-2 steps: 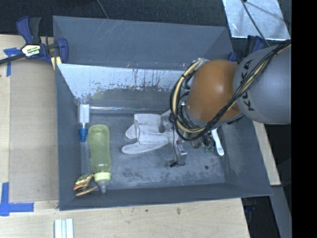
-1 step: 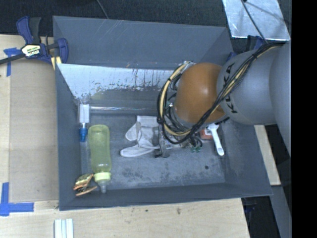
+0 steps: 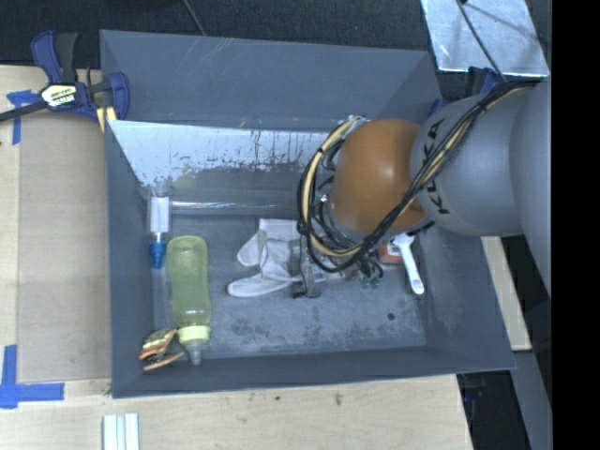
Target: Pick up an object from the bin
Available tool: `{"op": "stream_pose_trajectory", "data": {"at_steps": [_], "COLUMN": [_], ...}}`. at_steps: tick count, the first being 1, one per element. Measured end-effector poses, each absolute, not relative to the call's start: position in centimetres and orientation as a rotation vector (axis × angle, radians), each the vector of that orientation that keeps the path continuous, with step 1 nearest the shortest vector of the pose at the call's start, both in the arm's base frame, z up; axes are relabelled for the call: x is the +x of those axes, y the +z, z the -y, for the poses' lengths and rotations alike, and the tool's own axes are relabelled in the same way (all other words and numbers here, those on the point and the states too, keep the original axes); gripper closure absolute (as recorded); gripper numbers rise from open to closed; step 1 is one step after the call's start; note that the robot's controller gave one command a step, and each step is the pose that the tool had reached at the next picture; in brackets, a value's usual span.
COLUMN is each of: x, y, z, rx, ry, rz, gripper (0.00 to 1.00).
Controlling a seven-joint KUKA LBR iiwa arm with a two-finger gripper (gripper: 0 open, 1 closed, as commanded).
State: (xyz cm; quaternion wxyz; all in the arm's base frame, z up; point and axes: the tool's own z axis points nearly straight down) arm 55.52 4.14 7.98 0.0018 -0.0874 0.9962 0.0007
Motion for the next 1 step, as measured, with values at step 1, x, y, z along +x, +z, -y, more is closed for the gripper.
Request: {"op": "stream_pose_trajectory", "data": {"at_steps": [1], "x": [57.28], "y": [24.77], "z": [-4.36], "rx": [-0.176], "ry": [0.001], "rz": [-3.127], "gripper": [1.00]}}
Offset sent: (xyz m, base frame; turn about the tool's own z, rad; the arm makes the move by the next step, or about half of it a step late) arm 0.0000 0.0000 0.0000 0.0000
